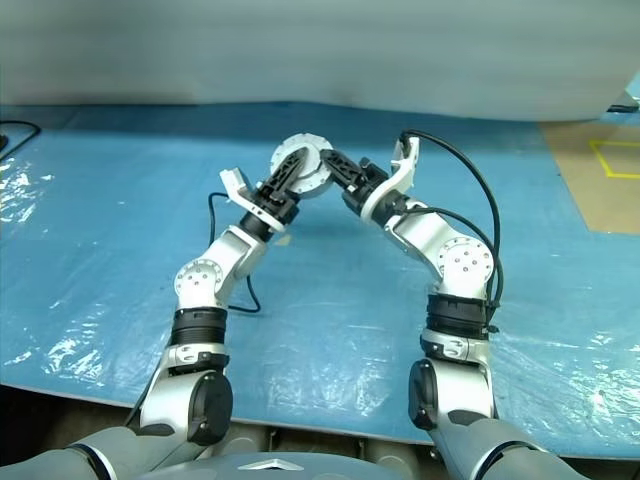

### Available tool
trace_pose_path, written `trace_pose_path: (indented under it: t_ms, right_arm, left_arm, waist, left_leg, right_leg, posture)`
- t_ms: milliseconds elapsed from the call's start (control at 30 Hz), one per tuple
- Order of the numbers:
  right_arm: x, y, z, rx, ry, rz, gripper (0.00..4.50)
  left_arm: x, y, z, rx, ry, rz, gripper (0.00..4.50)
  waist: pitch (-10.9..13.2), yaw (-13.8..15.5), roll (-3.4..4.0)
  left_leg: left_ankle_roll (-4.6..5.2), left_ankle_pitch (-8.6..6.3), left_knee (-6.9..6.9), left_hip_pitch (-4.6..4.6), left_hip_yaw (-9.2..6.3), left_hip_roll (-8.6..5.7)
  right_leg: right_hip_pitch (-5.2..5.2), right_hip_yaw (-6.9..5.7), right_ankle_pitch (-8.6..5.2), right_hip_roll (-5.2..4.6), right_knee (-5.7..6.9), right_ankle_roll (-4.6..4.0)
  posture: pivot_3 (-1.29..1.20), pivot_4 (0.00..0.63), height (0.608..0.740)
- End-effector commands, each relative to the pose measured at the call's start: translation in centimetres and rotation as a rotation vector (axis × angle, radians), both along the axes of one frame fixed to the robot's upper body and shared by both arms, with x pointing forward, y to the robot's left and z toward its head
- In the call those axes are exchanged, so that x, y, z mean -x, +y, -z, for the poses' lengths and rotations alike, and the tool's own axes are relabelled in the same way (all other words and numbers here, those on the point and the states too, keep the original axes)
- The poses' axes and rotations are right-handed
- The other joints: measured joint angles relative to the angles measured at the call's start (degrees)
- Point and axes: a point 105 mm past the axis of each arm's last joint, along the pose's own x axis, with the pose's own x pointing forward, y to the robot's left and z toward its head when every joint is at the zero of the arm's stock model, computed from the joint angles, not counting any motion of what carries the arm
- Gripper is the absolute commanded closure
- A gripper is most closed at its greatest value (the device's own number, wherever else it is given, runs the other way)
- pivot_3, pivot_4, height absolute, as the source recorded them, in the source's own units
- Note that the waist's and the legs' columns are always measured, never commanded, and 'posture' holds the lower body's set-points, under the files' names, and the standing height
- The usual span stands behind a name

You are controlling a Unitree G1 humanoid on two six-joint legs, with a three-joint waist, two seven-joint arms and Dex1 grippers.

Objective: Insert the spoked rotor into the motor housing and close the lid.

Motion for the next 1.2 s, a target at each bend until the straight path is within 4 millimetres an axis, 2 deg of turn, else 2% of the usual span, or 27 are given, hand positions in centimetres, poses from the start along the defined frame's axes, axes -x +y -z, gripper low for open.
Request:
trace_pose_path:
  t_ms: [33,167,233,367,467,533,667,733,867,1033,1100,1133,1200]
  right_arm:
    - [1.3,1.0,-2.4,-0.024,-0.116,-0.052,2.38]
    - [1.6,1.3,-2.1,0.002,-0.11,-0.086,0.95]
    - [1.6,1.3,-2.2,-0.004,-0.112,-0.089,0.95]
    - [1.0,0.7,-1.4,0.02,-0.08,-0.046,0.95]
    - [0.6,0.0,-0.5,0.064,-0.059,-0.006,0.95]
    - [0.6,-0.5,0.1,0.112,-0.063,0.019,0.95]
    - [1.3,-1.1,0.5,0.203,-0.117,0.037,0.95]
    - [1.7,-1.2,0.4,0.213,-0.143,0.037,0.95]
    - [2.0,-1.1,0.2,0.236,-0.177,0.04,0.95]
    - [2.0,-0.8,0.7,0.254,-0.173,0.04,0.95]
    - [2.0,-0.8,0.8,0.26,-0.168,0.043,0.95]
    - [1.9,-0.8,0.9,0.264,-0.164,0.048,0.89]
    - [1.8,-0.9,1.1,0.269,-0.16,0.054,0.89]
  left_arm:
    - [-0.8,1.0,-1.5,-0.033,-0.038,-0.073,1.95]
    - [-1.1,1.1,-1.2,-0.073,-0.041,-0.094,1.95]
    - [-1.5,1.8,-1.5,-0.078,-0.058,-0.127,1.95]
    - [-3.8,5.8,-3.1,-0.032,-0.072,-0.279,1.95]
    - [-5.2,8.7,-3.6,-0.076,-0.088,-0.403,1.95]
    - [-6.2,10.8,-3.0,-0.142,-0.062,-0.499,1.95]
    - [-7.3,14.2,0.2,-0.319,0.026,-0.62,1.95]
    - [-7.4,14.8,1.4,-0.345,0.056,-0.613,1.95]
    - [-7.5,14.8,2.9,-0.394,0.088,-0.588,1.95]
    - [-7.2,14.8,6.5,-0.502,0.195,-0.582,1.95]
    - [-7.0,14.7,7.3,-0.517,0.211,-0.568,1.95]
    - [-6.9,14.7,7.6,-0.52,0.22,-0.567,1.34]
    - [-6.8,15.0,8.0,-0.521,0.234,-0.572,0.84]
  waist:
    - [0.0,0.0,0.0]
    - [0.0,0.0,-0.01]
    - [0.0,0.0,-0.04]
    - [0.1,-0.2,-0.13]
    - [0.1,-0.3,-0.15]
    - [0.1,0.0,-0.16]
    - [0.1,0.3,-0.17]
    - [0.1,0.5,-0.2]
    - [0.2,1.0,-0.4]
    - [0.3,1.4,-0.42]
    - [0.3,1.4,-0.42]
    - [0.3,1.4,-0.42]
    - [0.3,1.4,-0.42]
  left_leg:
    - [0.0,0.0,0.0,0.0,0.0,0.0]
    - [0.0,0.0,-0.01,0.01,-0.01,0.0]
    - [0.0,0.0,-0.01,-0.02,-0.01,-0.01]
    - [0.0,0.0,0.01,-0.02,-0.03,-0.01]
    - [0.0,0.0,0.02,0.05,-0.03,-0.01]
    - [0.0,0.0,0.01,0.03,-0.03,-0.02]
    - [0.0,0.0,-0.04,-0.06,-0.05,-0.03]
    - [0.0,0.0,-0.04,-0.12,-0.07,-0.04]
    - [0.0,0.0,0.02,-0.37,-0.33,-0.02]
    - [0.0,0.0,0.21,-0.51,-0.52,-0.01]
    - [0.0,0.0,0.24,-0.5,-0.55,0.0]
    - [0.0,0.0,0.26,-0.51,-0.56,0.0]
    - [0.0,0.0,0.28,-0.45,-0.57,-0.03]
  right_leg:
    - [0.0,0.0,0.0,0.0,0.0,0.0]
    - [0.0,0.0,0.01,0.0,-0.02,0.02]
    - [0.0,0.0,0.01,0.0,-0.03,0.02]
    - [0.0,-0.01,0.03,0.0,-0.03,0.06]
    - [0.0,0.08,0.07,0.04,-0.03,0.11]
    - [0.0,0.07,0.07,0.04,-0.06,0.11]
    - [0.0,0.0,0.07,0.03,-0.18,0.12]
    - [0.01,-0.04,0.07,0.02,-0.25,0.13]
    - [0.01,-0.34,0.08,-0.02,-0.28,0.13]
    - [0.01,-0.51,0.08,-0.05,-0.16,0.11]
    - [0.01,-0.51,0.08,-0.06,-0.1,0.11]
    - [0.01,-0.52,0.08,-0.06,-0.08,0.11]
    - [0.05,-0.52,0.08,-0.1,-0.04,0.11]
  posture:
    - [0.0,0.15,0.74]
    - [0.0,0.15,0.74]
    - [0.0,0.15,0.74]
    - [0.0,0.15,0.74]
    - [0.0,0.15,0.74]
    - [0.0,0.15,0.74]
    - [0.0,0.15,0.74]
    - [0.0,0.15,0.74]
    - [0.0,0.15,0.74]
    - [0.0,0.15,0.74]
    - [0.0,0.15,0.74]
    - [0.0,0.15,0.74]
    - [0.0,0.15,0.74]
